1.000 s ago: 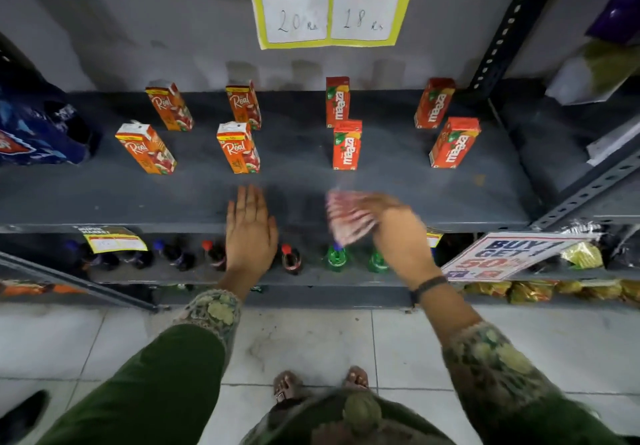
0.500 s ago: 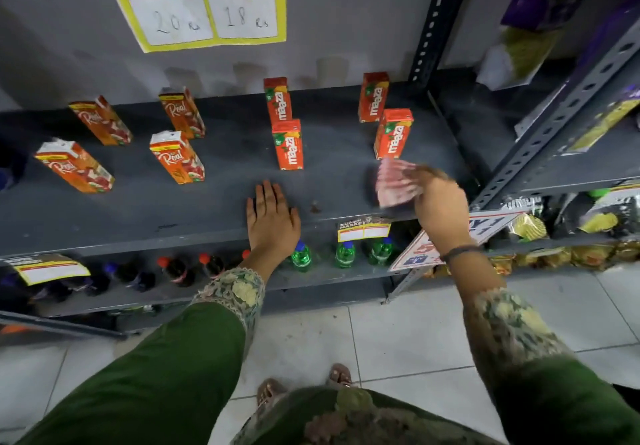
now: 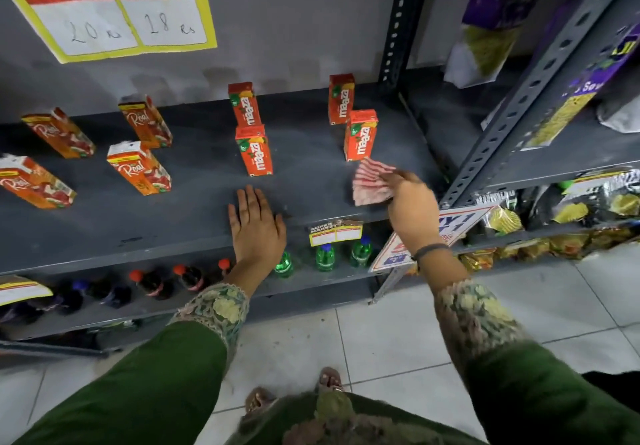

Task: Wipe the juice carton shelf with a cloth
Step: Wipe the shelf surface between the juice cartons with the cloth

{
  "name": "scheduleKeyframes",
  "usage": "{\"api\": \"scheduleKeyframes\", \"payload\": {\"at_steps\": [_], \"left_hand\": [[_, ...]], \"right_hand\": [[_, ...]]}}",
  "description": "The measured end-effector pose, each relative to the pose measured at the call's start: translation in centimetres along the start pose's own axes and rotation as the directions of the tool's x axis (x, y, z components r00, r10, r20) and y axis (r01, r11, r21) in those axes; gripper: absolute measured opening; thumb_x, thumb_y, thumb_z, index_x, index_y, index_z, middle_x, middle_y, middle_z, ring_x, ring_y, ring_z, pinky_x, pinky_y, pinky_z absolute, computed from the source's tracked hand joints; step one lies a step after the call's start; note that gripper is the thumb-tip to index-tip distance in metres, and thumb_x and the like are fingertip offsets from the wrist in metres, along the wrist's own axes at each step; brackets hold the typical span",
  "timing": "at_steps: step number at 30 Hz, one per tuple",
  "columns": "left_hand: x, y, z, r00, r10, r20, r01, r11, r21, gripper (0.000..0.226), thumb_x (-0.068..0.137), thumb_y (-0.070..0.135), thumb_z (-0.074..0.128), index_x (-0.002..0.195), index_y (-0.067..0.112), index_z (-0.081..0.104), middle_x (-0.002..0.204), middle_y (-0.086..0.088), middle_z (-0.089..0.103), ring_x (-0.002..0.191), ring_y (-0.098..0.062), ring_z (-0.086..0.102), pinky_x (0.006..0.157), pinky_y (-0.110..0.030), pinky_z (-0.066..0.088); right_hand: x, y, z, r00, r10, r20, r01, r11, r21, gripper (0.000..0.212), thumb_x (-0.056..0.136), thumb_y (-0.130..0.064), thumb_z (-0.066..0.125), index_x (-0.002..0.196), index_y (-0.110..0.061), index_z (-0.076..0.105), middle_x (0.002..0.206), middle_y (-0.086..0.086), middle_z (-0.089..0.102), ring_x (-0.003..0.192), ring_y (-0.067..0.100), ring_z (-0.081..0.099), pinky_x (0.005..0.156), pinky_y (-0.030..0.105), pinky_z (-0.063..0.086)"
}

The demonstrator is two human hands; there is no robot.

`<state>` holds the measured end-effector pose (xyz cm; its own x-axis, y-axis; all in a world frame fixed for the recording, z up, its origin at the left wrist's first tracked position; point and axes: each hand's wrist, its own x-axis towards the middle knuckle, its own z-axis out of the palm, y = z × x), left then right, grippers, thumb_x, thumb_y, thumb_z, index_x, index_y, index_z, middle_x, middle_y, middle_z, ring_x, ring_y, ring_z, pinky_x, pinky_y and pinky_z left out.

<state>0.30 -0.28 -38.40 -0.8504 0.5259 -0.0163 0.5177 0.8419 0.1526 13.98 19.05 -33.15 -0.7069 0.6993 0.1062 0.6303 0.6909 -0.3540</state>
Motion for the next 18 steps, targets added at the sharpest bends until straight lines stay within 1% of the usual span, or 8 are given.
{"api": "scheduleKeyframes", "payload": {"at_steps": [2,4,6,8,11,13,15,18], "left_hand": [[0.2,1.3,0.1,1.0,0.007,0.026,-0.007,1.0,-0.02,0.063,0.097,0.031,0.029,0.147,-0.001,0.008,0.158,-0.018,0.006,0.148,-0.029,0.002,0.119,-0.045,0.0],[0.6,2.2,0.3,0.999,0.006,0.052,-0.005,1.0,-0.019,0.063,0.097,0.033,0.027,0.147,0.0,0.008,0.159,-0.017,0.005,0.148,-0.028,0.001,0.119,-0.045,0.0],[0.9,2.3,0.6,0.998,0.017,0.056,-0.017,1.0,0.005,0.063,0.098,0.034,0.026,0.147,0.0,0.008,0.159,-0.017,0.005,0.148,-0.028,0.001,0.12,-0.045,0.001],[1.1,1.9,0.8,0.999,0.032,0.042,-0.033,0.999,0.01,0.062,0.098,0.033,0.028,0.147,0.0,0.01,0.159,-0.017,0.006,0.148,-0.028,0.003,0.12,-0.045,0.002],[1.1,1.9,0.9,0.999,0.048,0.022,-0.047,0.999,-0.016,0.063,0.096,0.032,0.029,0.147,-0.001,0.013,0.158,-0.019,0.01,0.147,-0.03,0.006,0.12,-0.046,0.004],[1.1,2.0,0.8,0.999,0.046,0.022,-0.045,0.999,-0.025,0.067,0.091,0.036,0.022,0.146,-0.001,0.016,0.157,-0.021,0.012,0.147,-0.032,0.009,0.119,-0.047,0.005],[1.1,1.9,0.7,0.998,0.052,0.038,-0.052,0.999,-0.016,0.07,0.088,0.037,0.02,0.146,-0.001,0.017,0.157,-0.021,0.012,0.146,-0.033,0.009,0.118,-0.048,0.006],[1.5,1.7,0.5,0.993,0.06,0.103,-0.06,0.998,0.001,0.063,0.097,0.034,0.026,0.148,0.002,0.009,0.158,-0.018,0.004,0.147,-0.031,0.0,0.119,-0.047,0.002]], "right_hand": [[0.3,0.2,0.4,0.993,-0.024,0.116,0.034,0.996,-0.083,0.049,0.079,0.005,0.046,0.122,-0.011,0.06,0.125,0.019,0.061,0.108,0.038,0.06,0.093,0.044,0.051],[-1.1,0.0,0.7,0.967,-0.112,0.229,0.133,0.988,-0.079,0.049,0.08,0.002,0.049,0.124,-0.016,0.058,0.129,0.015,0.059,0.116,0.033,0.056,0.1,0.042,0.047],[-3.1,0.0,0.2,0.959,-0.133,0.252,0.155,0.985,-0.07,0.05,0.078,0.001,0.051,0.121,-0.024,0.06,0.123,0.009,0.063,0.114,0.03,0.057,0.098,0.043,0.048],[-4.3,0.4,-0.8,0.986,-0.066,0.155,0.057,0.996,0.063,0.042,0.079,0.0,0.051,0.114,-0.02,0.063,0.111,0.012,0.068,0.107,0.033,0.059,0.086,0.041,0.053],[-2.6,0.5,-3.0,0.98,0.136,-0.144,-0.096,0.962,0.254,0.03,0.08,-0.007,0.056,0.11,-0.013,0.056,0.109,0.017,0.061,0.102,0.038,0.056,0.075,0.043,0.051],[1.1,0.0,-4.2,0.943,0.207,-0.262,-0.149,0.963,0.226,0.036,0.081,-0.008,0.055,0.116,-0.015,0.053,0.116,0.018,0.054,0.104,0.039,0.055,0.076,0.043,0.051],[5.5,-1.1,-5.2,0.925,0.234,-0.3,-0.199,0.97,0.143,0.04,0.082,-0.005,0.052,0.121,-0.016,0.052,0.124,0.016,0.048,0.108,0.037,0.053,0.079,0.042,0.052],[11.4,-1.8,-4.9,0.946,0.233,-0.225,-0.249,0.968,-0.044,0.038,0.088,-0.005,0.048,0.125,-0.014,0.052,0.135,0.014,0.042,0.121,0.033,0.043,0.084,0.041,0.05]]}}
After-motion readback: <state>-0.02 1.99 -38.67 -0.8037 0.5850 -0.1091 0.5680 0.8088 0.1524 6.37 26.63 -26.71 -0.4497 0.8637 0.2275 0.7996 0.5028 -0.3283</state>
